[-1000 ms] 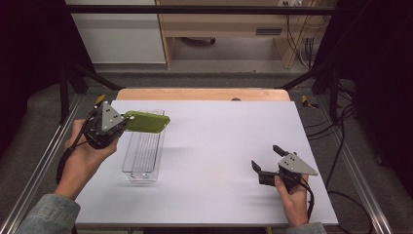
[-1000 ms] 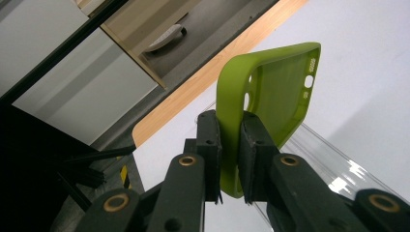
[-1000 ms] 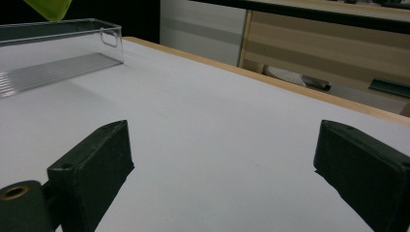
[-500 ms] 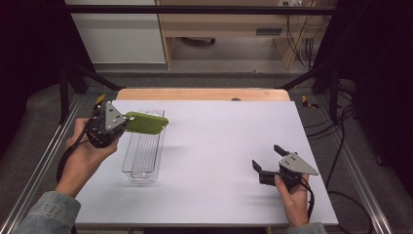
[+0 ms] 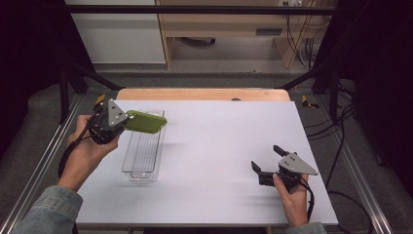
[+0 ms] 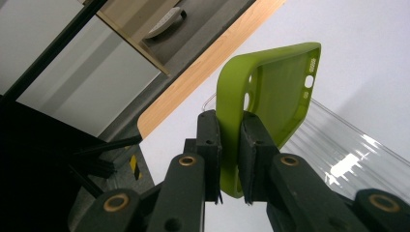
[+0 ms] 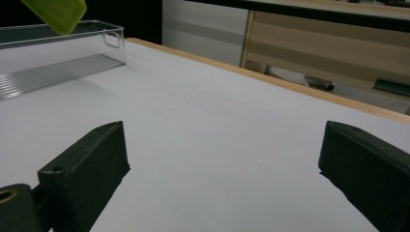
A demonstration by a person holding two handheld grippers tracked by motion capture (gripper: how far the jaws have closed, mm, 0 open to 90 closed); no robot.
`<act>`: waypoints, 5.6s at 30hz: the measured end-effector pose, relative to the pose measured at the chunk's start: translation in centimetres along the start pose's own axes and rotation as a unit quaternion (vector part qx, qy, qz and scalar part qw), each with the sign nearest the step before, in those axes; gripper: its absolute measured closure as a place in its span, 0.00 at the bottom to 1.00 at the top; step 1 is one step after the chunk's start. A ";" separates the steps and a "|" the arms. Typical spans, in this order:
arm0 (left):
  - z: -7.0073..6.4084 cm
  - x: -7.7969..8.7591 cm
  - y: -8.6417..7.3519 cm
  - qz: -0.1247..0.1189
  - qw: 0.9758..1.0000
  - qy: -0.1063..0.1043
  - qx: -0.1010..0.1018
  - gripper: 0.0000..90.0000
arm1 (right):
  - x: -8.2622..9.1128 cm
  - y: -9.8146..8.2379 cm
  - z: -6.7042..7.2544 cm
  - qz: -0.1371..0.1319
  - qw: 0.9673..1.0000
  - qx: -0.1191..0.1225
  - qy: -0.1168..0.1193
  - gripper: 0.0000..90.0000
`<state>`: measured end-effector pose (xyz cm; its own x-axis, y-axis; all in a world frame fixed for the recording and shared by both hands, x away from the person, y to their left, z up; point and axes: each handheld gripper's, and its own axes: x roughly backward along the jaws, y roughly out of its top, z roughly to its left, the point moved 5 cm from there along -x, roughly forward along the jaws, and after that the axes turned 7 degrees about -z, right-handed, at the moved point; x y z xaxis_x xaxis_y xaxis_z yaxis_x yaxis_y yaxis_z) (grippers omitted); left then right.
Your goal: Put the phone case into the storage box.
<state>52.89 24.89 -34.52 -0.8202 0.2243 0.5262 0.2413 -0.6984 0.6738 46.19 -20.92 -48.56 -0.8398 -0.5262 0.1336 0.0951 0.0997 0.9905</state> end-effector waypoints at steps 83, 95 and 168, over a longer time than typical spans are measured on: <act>0.3 -1.8 -0.8 0.061 0.993 0.019 -0.104 0.89 | -0.1 -0.1 0.3 -0.003 1.000 0.009 0.006 0.04; 0.0 -2.6 -0.8 0.072 0.991 0.013 -0.111 0.89 | -0.1 -0.1 0.2 -0.003 1.000 0.008 0.006 0.04; -1.2 -6.0 0.9 0.109 0.970 0.027 -0.216 0.89 | -0.1 -0.1 0.2 -0.006 1.000 0.010 0.009 0.04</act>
<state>57.40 22.10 -37.77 -0.8028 0.0123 0.5961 0.1818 -0.9471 0.2644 46.15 -20.69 -48.68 -0.8309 -0.5430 0.1217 0.0732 0.1102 0.9912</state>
